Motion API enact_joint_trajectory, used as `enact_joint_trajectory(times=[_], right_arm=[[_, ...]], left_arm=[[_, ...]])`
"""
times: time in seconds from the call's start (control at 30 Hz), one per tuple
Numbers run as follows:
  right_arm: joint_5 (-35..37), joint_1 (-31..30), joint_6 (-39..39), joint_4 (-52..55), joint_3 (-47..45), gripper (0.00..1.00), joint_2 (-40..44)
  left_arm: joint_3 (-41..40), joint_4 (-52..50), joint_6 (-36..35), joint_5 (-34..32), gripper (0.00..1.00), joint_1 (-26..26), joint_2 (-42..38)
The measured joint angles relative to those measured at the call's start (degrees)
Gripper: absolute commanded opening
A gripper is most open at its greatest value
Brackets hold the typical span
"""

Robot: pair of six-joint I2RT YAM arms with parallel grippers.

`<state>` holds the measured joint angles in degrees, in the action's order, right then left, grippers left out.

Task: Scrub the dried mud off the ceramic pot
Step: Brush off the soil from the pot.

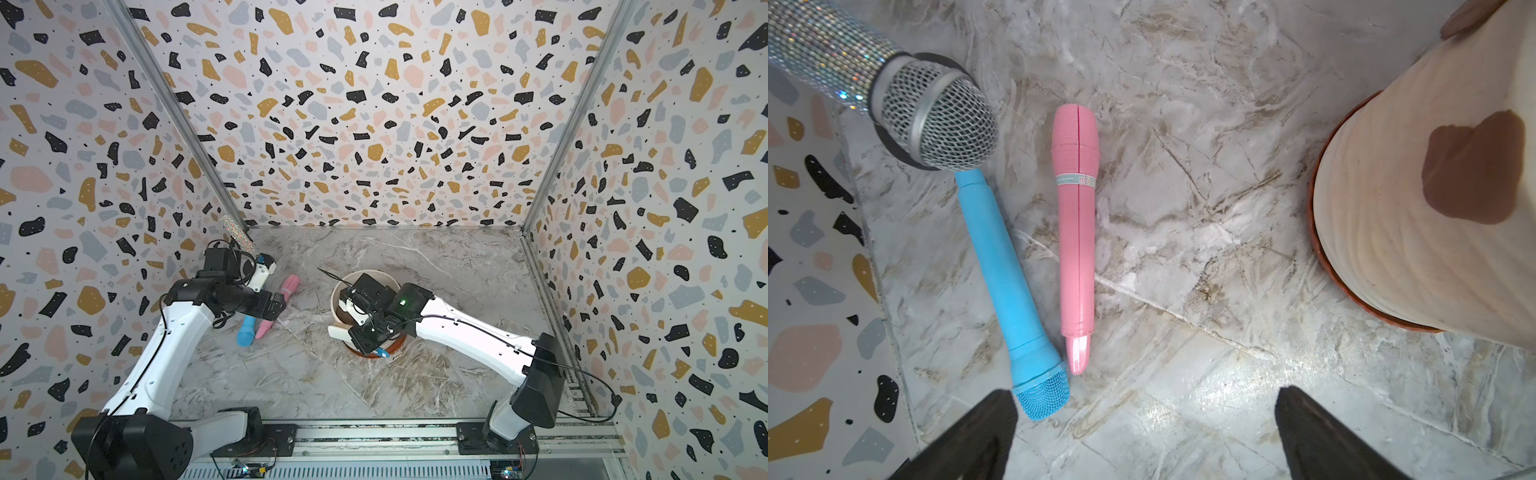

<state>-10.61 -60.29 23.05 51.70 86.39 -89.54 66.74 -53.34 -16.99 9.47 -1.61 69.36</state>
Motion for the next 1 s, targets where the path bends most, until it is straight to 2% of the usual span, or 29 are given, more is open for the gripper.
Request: enact_joint_trajectory(times=[0.33,0.77,1.0], right_arm=[[1.5,-0.3,-0.4,-4.7,-9.7,0.00,6.7],[3.8,-0.5,-5.0,-11.5,-22.8,0.00,15.3],[6.0,0.0,-7.1,-7.6,-28.5,0.00,18.1]], left_arm=[[-0.2,-1.9,-1.1,2.9,1.00,0.0,0.0],[-0.5,-2.3,-1.5,3.7,1.00,0.0,0.0],[-0.5,-2.3,-1.6,4.4,1.00,0.0,0.0]])
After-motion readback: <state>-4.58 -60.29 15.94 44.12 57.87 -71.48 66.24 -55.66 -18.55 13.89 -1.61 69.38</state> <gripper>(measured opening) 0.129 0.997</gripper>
